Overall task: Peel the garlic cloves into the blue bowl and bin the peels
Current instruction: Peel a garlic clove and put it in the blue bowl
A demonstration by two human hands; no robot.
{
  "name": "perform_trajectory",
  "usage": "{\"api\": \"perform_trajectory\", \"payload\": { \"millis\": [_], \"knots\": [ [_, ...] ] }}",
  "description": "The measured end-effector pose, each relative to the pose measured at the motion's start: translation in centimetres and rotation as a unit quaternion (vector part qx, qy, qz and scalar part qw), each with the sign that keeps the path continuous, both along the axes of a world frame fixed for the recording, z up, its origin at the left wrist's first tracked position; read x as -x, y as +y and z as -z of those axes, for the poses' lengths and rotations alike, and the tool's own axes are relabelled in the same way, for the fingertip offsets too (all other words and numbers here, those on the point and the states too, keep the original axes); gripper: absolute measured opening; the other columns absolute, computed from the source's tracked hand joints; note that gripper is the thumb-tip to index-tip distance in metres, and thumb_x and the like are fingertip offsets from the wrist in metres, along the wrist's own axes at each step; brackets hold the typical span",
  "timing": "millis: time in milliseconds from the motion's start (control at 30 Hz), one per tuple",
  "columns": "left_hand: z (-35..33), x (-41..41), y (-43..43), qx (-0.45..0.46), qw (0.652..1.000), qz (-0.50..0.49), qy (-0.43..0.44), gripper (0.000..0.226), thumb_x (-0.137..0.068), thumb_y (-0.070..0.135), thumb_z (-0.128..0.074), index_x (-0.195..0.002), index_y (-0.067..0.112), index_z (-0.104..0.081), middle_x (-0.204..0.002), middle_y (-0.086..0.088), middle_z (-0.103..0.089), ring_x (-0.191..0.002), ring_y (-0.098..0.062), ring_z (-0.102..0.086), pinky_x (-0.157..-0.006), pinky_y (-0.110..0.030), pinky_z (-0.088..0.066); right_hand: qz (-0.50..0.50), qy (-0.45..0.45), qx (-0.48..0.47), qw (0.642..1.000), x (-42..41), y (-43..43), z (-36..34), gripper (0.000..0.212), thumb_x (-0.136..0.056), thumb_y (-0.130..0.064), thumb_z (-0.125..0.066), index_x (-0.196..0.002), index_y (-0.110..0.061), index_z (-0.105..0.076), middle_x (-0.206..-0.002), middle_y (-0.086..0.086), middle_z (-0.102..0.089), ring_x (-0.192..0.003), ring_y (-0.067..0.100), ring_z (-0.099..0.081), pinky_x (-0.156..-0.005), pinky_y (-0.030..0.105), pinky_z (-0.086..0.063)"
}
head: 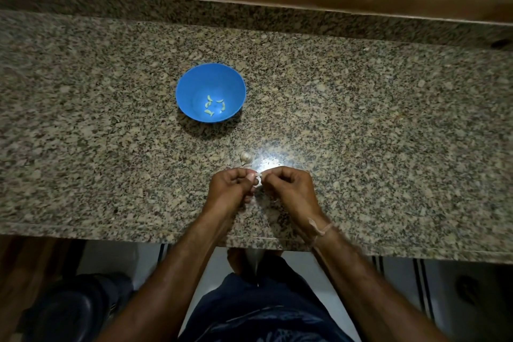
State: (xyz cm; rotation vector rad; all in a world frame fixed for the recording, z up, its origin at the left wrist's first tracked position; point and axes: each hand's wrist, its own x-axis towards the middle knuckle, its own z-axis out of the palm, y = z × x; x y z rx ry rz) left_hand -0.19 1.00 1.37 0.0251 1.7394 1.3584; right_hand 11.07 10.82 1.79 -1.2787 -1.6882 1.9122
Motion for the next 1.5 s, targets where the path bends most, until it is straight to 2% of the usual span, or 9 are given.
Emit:
{"api": "perform_trajectory", "payload": {
  "millis": [133, 333, 400, 500, 767, 867, 1033, 1367, 1500],
  "knots": [
    [0.2, -0.1, -0.4, 0.012, 0.995, 0.033, 0.097, 0.011, -0.097, 0.010, -0.068, -0.090, 0.008, -0.075, -0.070, -0.004, -0.071, -0.060, -0.011, -0.060, -0.059, -0.024, -0.047, -0.045, -0.048, -0.260, 0.963, -0.1, -0.9, 0.3, 0.005, -0.088, -0.014, -0.078, -0.084, -0.017, -0.079, -0.076, -0.008, -0.075, -0.071, 0.008, -0.071, -0.066, 0.026, -0.059],
    [0.3, -0.5, -0.5, -0.055, 0.997, -0.020, -0.050, 0.018, -0.098, 0.012, -0.068, -0.083, 0.017, -0.076, -0.077, -0.008, -0.071, -0.063, -0.015, -0.057, -0.058, -0.028, -0.044, 0.083, 0.037, 0.146, 0.985, 0.4, -1.5, -0.9, 0.012, -0.094, -0.003, -0.068, -0.096, 0.007, -0.074, -0.073, 0.011, -0.072, -0.062, 0.018, -0.066, -0.057, 0.026, -0.056],
    [0.8, -0.8, -0.6, -0.050, 0.994, -0.042, -0.084, 0.024, -0.097, 0.012, -0.069, -0.077, 0.020, -0.079, -0.081, -0.010, -0.072, -0.067, -0.020, -0.058, -0.059, -0.030, -0.042, 0.065, 0.001, 0.031, 0.997, 0.2, -1.7, -0.3, 0.009, -0.092, -0.007, -0.071, -0.092, 0.000, -0.077, -0.076, 0.006, -0.076, -0.066, 0.017, -0.070, -0.059, 0.025, -0.057],
    [1.0, -0.7, -0.4, -0.005, 0.999, -0.030, 0.015, 0.018, -0.097, 0.013, -0.070, -0.082, 0.017, -0.078, -0.077, -0.011, -0.070, -0.071, -0.024, -0.055, -0.064, -0.034, -0.043, 0.007, -0.070, -0.225, 0.972, -0.1, -1.4, 0.7, 0.006, -0.088, -0.016, -0.078, -0.082, -0.019, -0.078, -0.073, -0.007, -0.075, -0.069, 0.010, -0.072, -0.063, 0.025, -0.058],
    [0.9, -0.6, 1.0, 0.020, 0.998, -0.045, 0.050, 0.014, -0.099, 0.014, -0.068, -0.087, 0.012, -0.074, -0.076, -0.014, -0.066, -0.072, -0.023, -0.055, -0.060, -0.029, -0.044, -0.072, -0.166, -0.282, 0.942, -1.1, 0.8, 2.8, 0.009, -0.091, -0.020, -0.078, -0.085, -0.026, -0.075, -0.082, -0.016, -0.069, -0.079, 0.004, -0.065, -0.066, 0.018, -0.045],
    [1.0, -0.8, 1.2, 0.032, 0.997, -0.042, 0.055, 0.012, -0.098, 0.016, -0.070, -0.087, 0.014, -0.073, -0.074, -0.008, -0.068, -0.066, -0.017, -0.057, -0.058, -0.027, -0.047, -0.087, -0.134, -0.335, 0.928, -1.5, 1.1, 3.4, 0.020, -0.095, -0.010, -0.070, -0.103, -0.026, -0.079, -0.099, -0.013, -0.073, -0.096, 0.010, -0.061, -0.082, 0.031, -0.049],
    [0.9, -1.3, 1.4, 0.018, 0.998, -0.019, 0.066, 0.011, -0.098, 0.014, -0.069, -0.092, 0.008, -0.076, -0.071, -0.001, -0.072, -0.060, -0.007, -0.062, -0.057, -0.021, -0.048, -0.046, -0.009, -0.117, 0.992, -0.6, 1.0, 2.6, 0.010, -0.091, -0.021, -0.081, -0.100, -0.017, -0.080, -0.094, -0.006, -0.079, -0.091, 0.010, -0.074, -0.084, 0.036, -0.063],
    [-0.2, -1.6, 0.9, 0.014, 0.988, 0.046, 0.144, 0.007, -0.094, 0.014, -0.072, -0.092, 0.017, -0.079, -0.084, -0.001, -0.078, -0.089, -0.027, -0.074, -0.080, -0.039, -0.061, -0.026, 0.008, -0.078, 0.997, -1.3, 1.5, 2.4, 0.006, -0.089, -0.015, -0.082, -0.095, -0.012, -0.081, -0.087, -0.002, -0.080, -0.085, 0.016, -0.077, -0.083, 0.039, -0.064],
    [-0.4, -1.5, 0.9, 0.016, 0.990, 0.059, 0.128, 0.009, -0.095, 0.013, -0.071, -0.090, 0.014, -0.079, -0.078, -0.002, -0.077, -0.074, -0.026, -0.071, -0.070, -0.036, -0.059, -0.017, 0.014, -0.086, 0.996, -1.6, 1.2, 2.0, 0.006, -0.089, -0.015, -0.082, -0.094, -0.012, -0.081, -0.086, -0.003, -0.080, -0.084, 0.014, -0.077, -0.081, 0.035, -0.063]
  ]
}}
